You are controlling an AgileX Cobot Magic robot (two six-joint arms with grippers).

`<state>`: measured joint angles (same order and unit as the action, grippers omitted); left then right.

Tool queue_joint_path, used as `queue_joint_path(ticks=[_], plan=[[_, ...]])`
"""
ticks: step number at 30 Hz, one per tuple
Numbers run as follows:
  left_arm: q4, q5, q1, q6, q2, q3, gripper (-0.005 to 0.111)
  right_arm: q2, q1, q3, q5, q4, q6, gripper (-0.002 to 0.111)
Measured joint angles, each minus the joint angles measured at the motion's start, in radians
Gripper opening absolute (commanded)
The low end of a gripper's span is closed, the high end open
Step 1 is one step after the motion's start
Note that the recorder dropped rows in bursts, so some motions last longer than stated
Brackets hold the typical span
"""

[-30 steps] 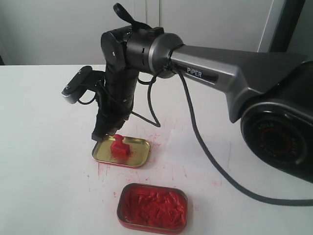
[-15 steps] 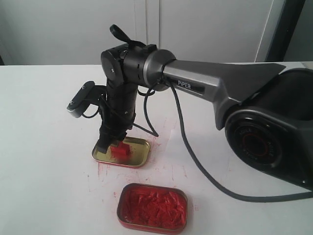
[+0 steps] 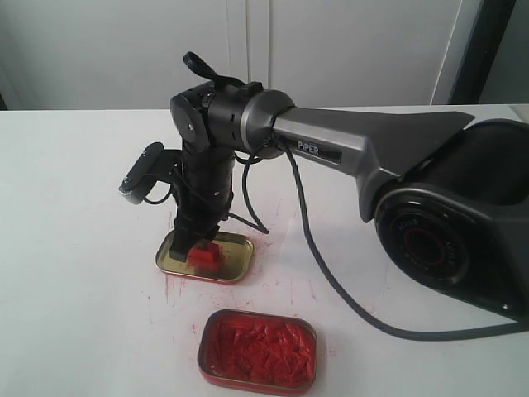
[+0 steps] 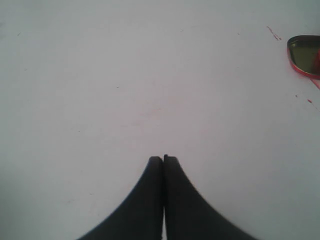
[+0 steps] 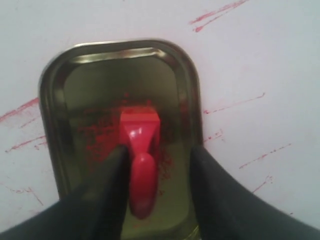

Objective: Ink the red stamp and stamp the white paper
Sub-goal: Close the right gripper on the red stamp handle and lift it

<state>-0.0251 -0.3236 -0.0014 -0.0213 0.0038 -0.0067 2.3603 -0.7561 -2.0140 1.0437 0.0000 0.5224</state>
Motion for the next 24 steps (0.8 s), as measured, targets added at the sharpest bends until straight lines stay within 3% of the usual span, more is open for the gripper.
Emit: queue_joint_path(ticks=[12, 15, 19, 24], plan=[[0.000, 0.000, 0.000, 0.000, 0.000, 0.000, 0.000, 0.005, 0.000, 0.000, -0.004, 0.000, -0.006, 0.035], [0.000, 0.000, 0.000, 0.000, 0.000, 0.000, 0.000, 0.005, 0.000, 0.000, -0.004, 0.000, -0.006, 0.025], [0.000, 0.000, 0.000, 0.000, 0.000, 0.000, 0.000, 0.005, 0.000, 0.000, -0.002, 0.000, -0.006, 0.000], [0.000, 0.000, 0.000, 0.000, 0.000, 0.000, 0.000, 0.005, 0.000, 0.000, -0.001, 0.000, -0.023, 0.000]])
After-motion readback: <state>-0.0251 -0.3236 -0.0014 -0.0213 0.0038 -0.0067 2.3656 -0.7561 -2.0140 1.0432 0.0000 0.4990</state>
